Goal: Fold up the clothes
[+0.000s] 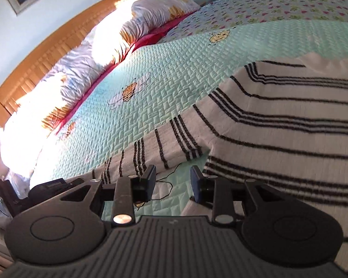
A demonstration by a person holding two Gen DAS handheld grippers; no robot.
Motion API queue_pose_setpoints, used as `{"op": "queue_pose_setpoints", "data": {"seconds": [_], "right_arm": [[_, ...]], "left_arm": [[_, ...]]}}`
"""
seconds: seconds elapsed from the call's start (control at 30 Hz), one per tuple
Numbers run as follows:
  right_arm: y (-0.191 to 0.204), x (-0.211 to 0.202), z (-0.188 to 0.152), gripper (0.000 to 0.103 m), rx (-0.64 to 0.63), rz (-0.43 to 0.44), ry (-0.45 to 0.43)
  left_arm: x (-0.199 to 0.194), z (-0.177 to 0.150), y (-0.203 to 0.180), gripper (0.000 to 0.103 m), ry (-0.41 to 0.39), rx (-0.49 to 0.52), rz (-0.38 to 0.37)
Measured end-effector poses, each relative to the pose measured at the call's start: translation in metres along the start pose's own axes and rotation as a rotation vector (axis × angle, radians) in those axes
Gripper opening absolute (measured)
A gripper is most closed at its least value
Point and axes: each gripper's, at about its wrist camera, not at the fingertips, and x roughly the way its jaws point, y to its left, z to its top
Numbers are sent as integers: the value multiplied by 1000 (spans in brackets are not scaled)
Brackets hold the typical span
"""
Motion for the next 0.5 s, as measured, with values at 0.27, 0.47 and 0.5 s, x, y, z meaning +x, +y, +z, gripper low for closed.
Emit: {"op": "queue_pose_setpoints", "data": {"seconds": [0.27, 0.47, 0.5], "right_arm": [[9, 100, 24, 34, 120, 52, 80], [24, 140, 10, 31, -48, -64, 181], [33, 141, 11, 32, -113, -91, 192]], "left_arm": [[17, 12, 21, 12, 93, -71, -32], [21, 23, 28, 15, 133, -65, -85], [23, 24, 30, 15, 140, -75, -92]]}}
